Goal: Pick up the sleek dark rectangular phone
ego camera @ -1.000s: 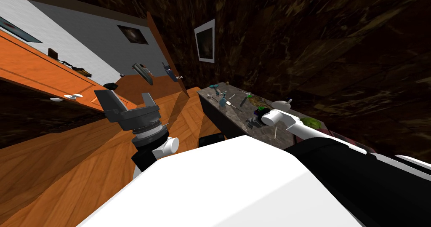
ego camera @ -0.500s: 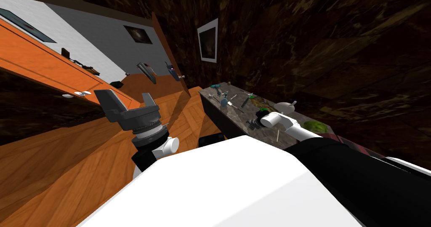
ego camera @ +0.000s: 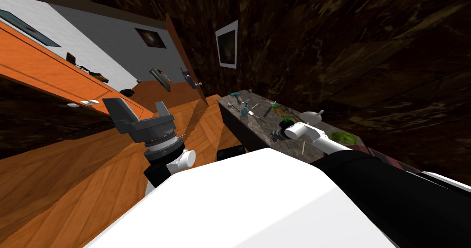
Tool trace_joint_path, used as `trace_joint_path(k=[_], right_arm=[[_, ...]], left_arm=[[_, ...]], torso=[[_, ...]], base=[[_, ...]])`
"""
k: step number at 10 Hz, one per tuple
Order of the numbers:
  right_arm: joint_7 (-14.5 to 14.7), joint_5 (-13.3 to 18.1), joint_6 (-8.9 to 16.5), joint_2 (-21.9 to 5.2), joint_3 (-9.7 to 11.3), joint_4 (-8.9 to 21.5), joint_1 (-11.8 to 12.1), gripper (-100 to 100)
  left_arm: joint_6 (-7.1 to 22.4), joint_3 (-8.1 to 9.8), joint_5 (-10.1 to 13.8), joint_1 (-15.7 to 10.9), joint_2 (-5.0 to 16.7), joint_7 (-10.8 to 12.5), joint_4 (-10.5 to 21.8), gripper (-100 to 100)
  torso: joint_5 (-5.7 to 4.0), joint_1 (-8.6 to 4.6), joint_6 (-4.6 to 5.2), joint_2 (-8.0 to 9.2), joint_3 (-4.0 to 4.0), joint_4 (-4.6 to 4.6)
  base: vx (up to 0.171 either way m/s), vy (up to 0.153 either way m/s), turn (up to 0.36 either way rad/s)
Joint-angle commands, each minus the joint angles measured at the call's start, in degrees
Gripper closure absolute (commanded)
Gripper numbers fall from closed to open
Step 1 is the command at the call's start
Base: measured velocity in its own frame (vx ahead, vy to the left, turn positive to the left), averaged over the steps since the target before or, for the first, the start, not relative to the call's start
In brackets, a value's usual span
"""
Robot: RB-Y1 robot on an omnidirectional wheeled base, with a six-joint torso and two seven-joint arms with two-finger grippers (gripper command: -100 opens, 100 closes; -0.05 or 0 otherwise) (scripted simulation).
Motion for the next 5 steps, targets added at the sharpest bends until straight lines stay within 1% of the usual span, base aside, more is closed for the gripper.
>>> trace_joint_path(k=[1, 2, 3, 4, 5], right_arm=[[0.00, 0.00, 0.00, 0.00, 0.00, 0.00, 0.00, 0], [-0.48, -1.35, 1.39, -1.35, -1.19, -1.86, -0.07, 100], [-0.76, -2.18, 2.21, -2.19, -2.00, -3.02, 0.06, 100], [-0.56, -1.51, 1.58, -1.62, -1.37, -2.26, -0.11, 100], [-0.65, -1.57, 1.76, -1.67, -1.41, -2.41, -0.13, 0]], left_arm=[[0.00, 0.00, 0.00, 0.00, 0.00, 0.00, 0.00, 0], [0.00, 0.00, 0.00, 0.00, 0.00, 0.00, 0.00, 0], [0.00, 0.00, 0.00, 0.01, 0.00, 0.00, 0.00, 0], [0.00, 0.00, 0.00, 0.00, 0.00, 0.00, 0.00, 0], [0.00, 0.00, 0.00, 0.00, 0.00, 0.00, 0.00, 0]], torso=[[0.00, 0.00, 0.00, 0.00, 0.00, 0.00], [0.00, 0.00, 0.00, 0.00, 0.00, 0.00], [0.04, 0.05, 0.05, 0.02, 0.02, 0.02], [0.03, 0.09, 0.04, 0.03, 0.02, 0.01], [0.02, 0.06, 0.02, 0.02, 0.01, 0.00]], base=[[0.000, 0.000, 0.000], [0.002, 0.007, -0.134], [0.003, 0.014, -0.132], [0.001, 0.008, -0.018], [0.000, 0.000, 0.000]])
